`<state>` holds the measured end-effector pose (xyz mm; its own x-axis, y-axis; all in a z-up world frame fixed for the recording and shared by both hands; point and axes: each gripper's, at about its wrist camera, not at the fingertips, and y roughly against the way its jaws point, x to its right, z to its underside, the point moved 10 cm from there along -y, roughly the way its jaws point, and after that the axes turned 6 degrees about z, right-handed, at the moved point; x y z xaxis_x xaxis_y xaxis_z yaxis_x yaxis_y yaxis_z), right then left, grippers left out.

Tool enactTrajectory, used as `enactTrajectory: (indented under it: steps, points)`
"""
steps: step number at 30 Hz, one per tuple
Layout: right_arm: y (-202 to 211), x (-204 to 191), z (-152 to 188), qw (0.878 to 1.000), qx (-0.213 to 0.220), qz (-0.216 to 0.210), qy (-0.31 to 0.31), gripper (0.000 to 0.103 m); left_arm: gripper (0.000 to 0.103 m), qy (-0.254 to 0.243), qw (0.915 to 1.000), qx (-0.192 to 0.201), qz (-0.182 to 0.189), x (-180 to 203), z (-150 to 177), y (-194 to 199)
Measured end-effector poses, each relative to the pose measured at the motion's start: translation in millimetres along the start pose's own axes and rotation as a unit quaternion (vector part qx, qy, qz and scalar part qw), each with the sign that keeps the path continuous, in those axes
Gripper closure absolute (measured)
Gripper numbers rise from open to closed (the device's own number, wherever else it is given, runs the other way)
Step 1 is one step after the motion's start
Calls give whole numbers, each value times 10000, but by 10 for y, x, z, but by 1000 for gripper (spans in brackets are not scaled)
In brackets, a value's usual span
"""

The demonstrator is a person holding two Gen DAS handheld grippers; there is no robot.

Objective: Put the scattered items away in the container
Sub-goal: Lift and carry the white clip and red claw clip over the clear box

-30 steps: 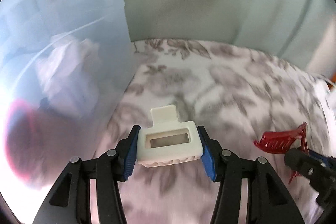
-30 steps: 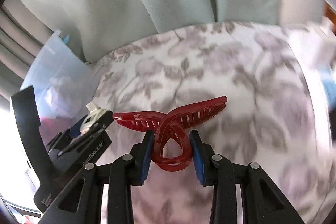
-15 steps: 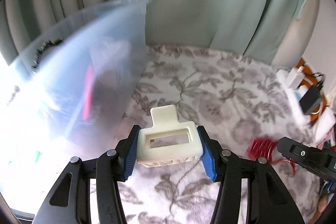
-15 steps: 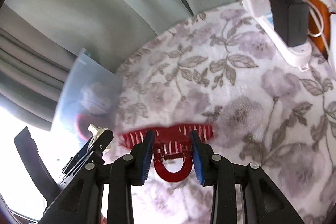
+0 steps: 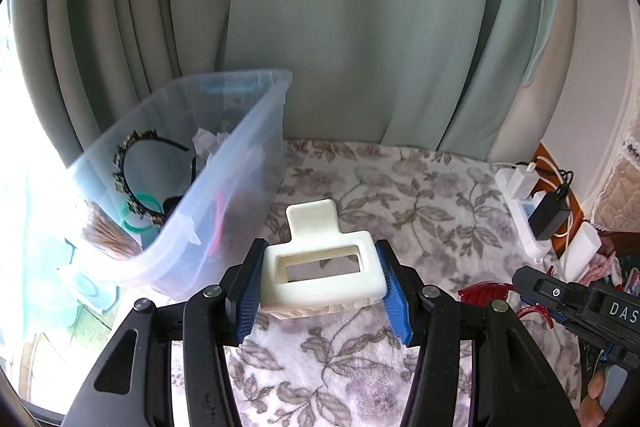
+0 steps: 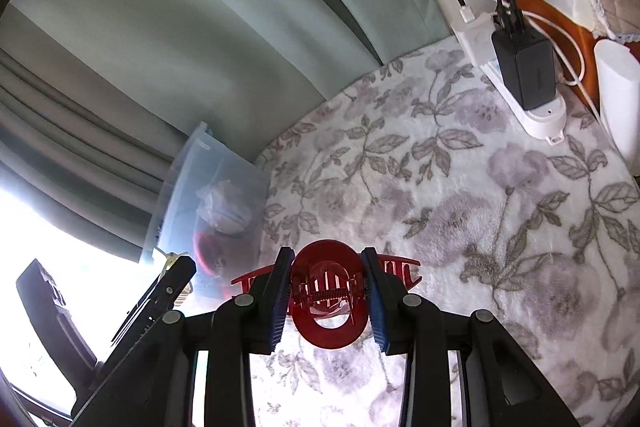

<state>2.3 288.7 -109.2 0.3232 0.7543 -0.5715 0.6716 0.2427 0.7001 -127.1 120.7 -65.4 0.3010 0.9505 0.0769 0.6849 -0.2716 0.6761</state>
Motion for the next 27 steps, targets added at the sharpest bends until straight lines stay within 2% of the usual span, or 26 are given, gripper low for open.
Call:
enactTrajectory:
  steps: [8,15,21,27]
  points:
    - [311,-201,-124,9992,282,-273,93,66,48,-140,9992,362,-35,-21,-205,218]
    - [562,-369,-230,9973,516,-501,163,66,48,25,9977,673,-97,-122,-356,537]
    - [725,-564,-270,9950,617,-632,458,66,48,133,9965,799,-200,-239,-414,584]
    - [853,-818,-347,9921,733,-675,762,66,48,297,9950,939,-149,-331,-495,631]
